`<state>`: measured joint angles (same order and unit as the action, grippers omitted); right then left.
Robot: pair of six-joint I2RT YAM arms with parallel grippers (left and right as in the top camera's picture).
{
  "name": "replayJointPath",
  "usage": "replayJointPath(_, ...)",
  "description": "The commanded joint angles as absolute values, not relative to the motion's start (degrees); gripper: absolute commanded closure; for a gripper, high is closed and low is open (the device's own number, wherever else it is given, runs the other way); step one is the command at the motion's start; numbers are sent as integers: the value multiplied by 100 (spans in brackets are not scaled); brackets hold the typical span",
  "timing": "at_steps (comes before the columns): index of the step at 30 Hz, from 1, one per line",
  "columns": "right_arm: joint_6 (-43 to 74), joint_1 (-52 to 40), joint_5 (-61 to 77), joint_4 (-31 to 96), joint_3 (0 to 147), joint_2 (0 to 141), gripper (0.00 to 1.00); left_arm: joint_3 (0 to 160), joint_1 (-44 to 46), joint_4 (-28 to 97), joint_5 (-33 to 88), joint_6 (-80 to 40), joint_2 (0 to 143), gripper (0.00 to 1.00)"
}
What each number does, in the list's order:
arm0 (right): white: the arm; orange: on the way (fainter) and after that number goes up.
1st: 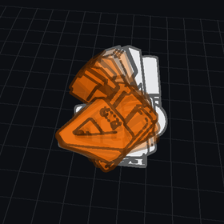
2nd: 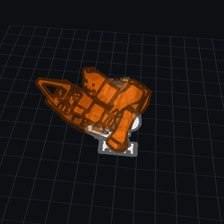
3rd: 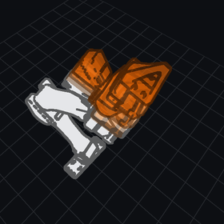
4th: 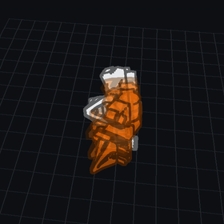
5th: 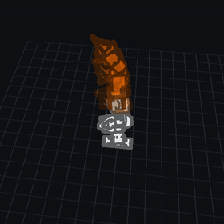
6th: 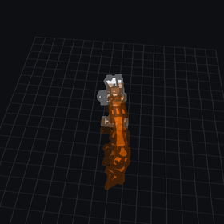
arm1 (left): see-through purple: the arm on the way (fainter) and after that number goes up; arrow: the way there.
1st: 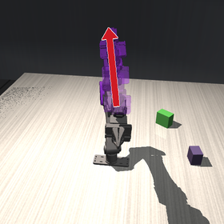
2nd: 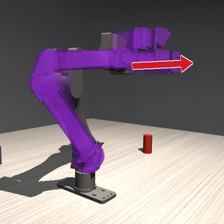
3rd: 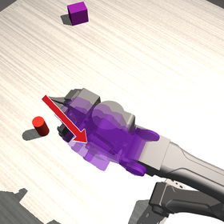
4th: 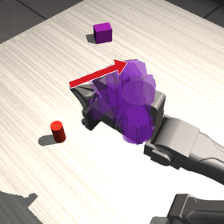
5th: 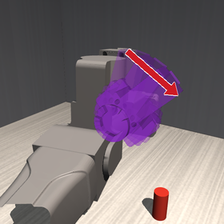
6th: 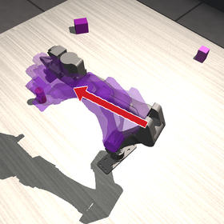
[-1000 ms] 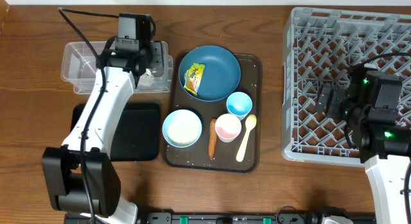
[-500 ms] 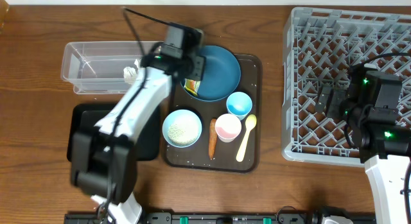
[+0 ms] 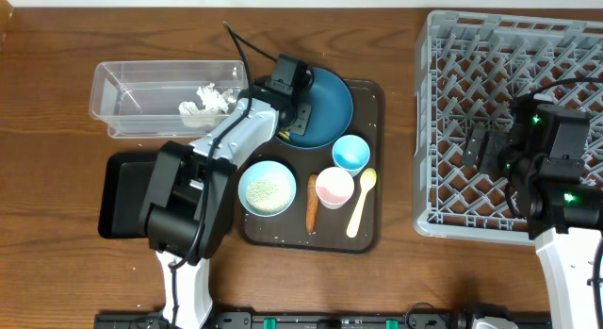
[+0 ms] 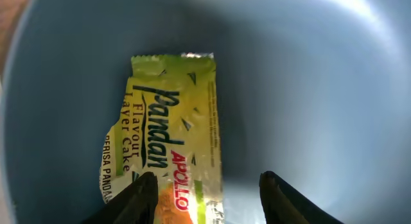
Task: Sort waste into correct bins and load items into the dishwasher rack
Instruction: 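Reach left gripper into blue bowl and grasp yellow Pandan wrapper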
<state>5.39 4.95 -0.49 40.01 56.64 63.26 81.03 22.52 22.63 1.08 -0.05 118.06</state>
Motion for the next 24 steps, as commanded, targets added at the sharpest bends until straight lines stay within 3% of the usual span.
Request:
replayJointPath(1, 464, 377, -62, 4010, 5795, 6331, 1, 8086, 2259, 2252, -67, 43, 11933, 46)
replayJointPath(8, 464, 377, -62, 4010, 5795, 6329, 1, 8086, 2259, 2193, -69, 43, 12068, 48)
replayJointPath(15, 464, 377, -64, 4010, 5795, 6329, 1, 8084, 2259, 2220, -69, 40, 12070, 65)
replayJointPath(18, 464, 377, -62, 4010, 5795, 6329, 1, 8084, 2259, 2217, -69, 40, 12101, 76)
replayJointPath(20, 464, 377, -62, 4010, 5795, 6329, 1, 8084, 2259, 2220, -69, 40, 12132, 88)
replayJointPath(24, 464, 377, -62, 4010, 5795, 6331, 1, 8086, 2259, 2211, -69, 40, 12116, 94)
